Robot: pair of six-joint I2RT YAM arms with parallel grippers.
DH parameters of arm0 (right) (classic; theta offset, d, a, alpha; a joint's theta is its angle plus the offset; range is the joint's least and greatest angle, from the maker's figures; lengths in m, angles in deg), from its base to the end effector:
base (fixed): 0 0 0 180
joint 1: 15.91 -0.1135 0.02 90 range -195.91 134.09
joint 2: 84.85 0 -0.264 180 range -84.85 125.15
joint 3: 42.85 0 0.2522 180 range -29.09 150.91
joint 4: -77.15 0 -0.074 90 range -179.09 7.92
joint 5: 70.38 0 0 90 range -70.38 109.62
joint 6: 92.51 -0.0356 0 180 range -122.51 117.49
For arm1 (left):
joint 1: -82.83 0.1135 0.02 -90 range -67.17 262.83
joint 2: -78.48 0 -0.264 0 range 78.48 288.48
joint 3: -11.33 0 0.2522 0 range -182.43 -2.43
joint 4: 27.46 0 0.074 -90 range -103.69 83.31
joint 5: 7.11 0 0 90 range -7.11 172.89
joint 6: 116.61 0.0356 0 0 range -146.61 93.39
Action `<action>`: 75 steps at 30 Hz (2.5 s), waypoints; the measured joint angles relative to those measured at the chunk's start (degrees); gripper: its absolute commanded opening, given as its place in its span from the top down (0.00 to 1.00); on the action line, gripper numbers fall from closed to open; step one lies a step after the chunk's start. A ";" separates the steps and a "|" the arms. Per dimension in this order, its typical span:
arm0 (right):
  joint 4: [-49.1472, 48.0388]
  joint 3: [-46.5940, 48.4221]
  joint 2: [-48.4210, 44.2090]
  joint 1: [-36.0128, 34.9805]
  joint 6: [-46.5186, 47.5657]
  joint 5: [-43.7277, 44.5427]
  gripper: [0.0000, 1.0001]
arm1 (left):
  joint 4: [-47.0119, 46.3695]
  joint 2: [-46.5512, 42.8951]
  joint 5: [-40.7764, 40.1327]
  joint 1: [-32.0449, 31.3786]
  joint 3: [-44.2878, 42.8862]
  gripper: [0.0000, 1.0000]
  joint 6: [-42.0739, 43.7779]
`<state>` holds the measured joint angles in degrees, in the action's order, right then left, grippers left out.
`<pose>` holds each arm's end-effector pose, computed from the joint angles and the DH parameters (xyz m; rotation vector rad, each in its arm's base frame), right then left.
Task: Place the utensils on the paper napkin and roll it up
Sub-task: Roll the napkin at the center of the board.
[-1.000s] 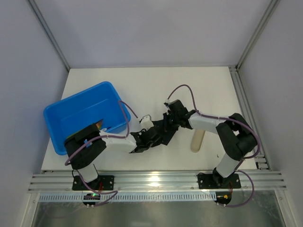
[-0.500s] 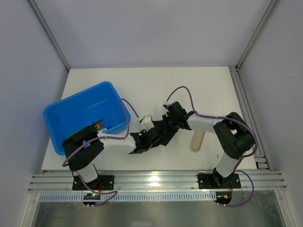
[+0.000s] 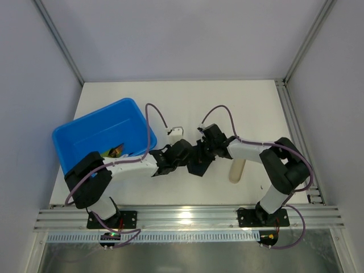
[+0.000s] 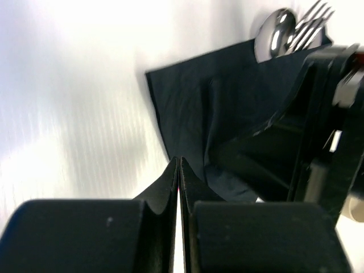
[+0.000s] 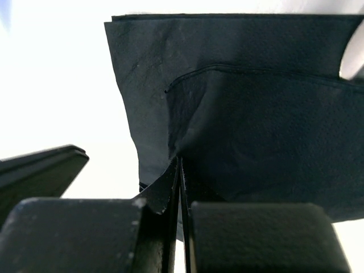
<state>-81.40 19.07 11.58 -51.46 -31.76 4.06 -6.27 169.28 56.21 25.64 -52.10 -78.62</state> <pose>0.2532 0.1927 0.1432 -0.2595 2.6735 0.7498 0.1856 -0.2583 0.1822 -0.1035 2.3361 -0.3982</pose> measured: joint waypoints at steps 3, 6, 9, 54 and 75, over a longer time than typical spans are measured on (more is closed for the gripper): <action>0.09 -1.03 -0.98 0.00 0.44 0.00 0.96 | -1.92 0.09 2.75 1.68 -0.70 1.00 2.05; 0.04 -1.75 -1.60 0.00 0.63 0.00 0.96 | -4.59 0.90 6.03 3.02 -0.76 1.00 3.21; 0.04 -3.02 -2.80 0.02 0.68 0.00 0.97 | -8.31 2.38 9.62 3.96 -0.74 1.00 3.69; 6.12 -9.22 -18.80 1.66 0.66 0.85 0.96 | -24.81 9.51 19.04 4.07 6.23 1.00 -0.13; 1.42 -13.20 -12.94 1.64 -0.90 -2.19 0.96 | -24.61 9.42 18.71 3.76 6.23 1.00 -0.31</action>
<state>-79.98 5.87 -1.36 -49.82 -32.66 1.88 -30.89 178.70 74.92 29.40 -45.87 -78.92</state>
